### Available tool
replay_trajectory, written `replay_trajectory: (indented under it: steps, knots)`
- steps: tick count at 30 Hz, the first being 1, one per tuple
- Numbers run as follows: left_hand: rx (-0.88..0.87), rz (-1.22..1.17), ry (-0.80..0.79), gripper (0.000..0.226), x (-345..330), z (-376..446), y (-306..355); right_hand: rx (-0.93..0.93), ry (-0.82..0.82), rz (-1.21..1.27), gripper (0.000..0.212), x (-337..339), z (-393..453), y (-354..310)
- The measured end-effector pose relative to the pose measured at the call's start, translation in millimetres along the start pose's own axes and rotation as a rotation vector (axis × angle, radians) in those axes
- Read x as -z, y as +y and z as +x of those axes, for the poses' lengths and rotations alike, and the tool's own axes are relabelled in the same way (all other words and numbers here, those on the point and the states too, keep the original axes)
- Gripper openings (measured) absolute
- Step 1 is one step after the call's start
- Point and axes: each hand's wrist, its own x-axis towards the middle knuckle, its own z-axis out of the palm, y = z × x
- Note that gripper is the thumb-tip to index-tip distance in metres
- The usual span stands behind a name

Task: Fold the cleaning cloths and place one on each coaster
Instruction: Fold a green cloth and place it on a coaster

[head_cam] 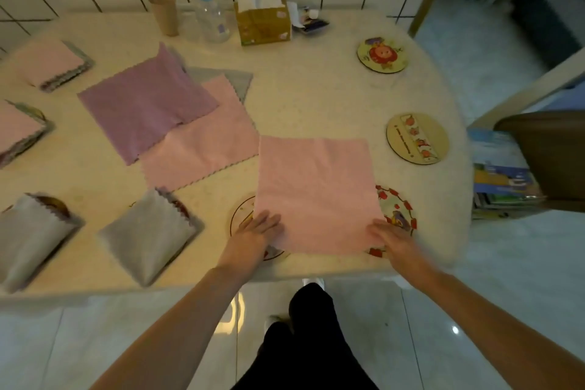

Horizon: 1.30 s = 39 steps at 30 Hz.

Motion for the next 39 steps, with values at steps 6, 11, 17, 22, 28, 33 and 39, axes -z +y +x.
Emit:
replay_trajectory:
  steps: [6,11,17,22,28,33,39]
  knots:
    - [0.192,-0.361,0.036,0.054,22,2,-10,-0.151,0.125,0.243,0.017,31,18,2]
    - [0.464,-0.726,0.192,0.02,61,38,-27,-0.201,0.267,0.48,0.006,71,61,4]
    - [0.803,-1.199,0.375,0.008,82,108,-36,-0.367,0.292,0.651,0.009,87,141,23]
    - [0.961,-1.094,0.44,0.012,72,155,-38,-0.503,0.235,0.724,0.022,75,180,39]
    - [0.958,-1.002,0.411,0.015,64,170,-46,-0.531,0.202,0.718,0.019,68,191,50]
    - [0.944,-0.968,0.417,0.012,66,175,-52,-0.514,0.205,0.717,0.017,69,197,55]
    - [0.987,-0.974,0.439,0.028,61,172,-53,-0.522,0.2,0.683,0.02,76,202,52]
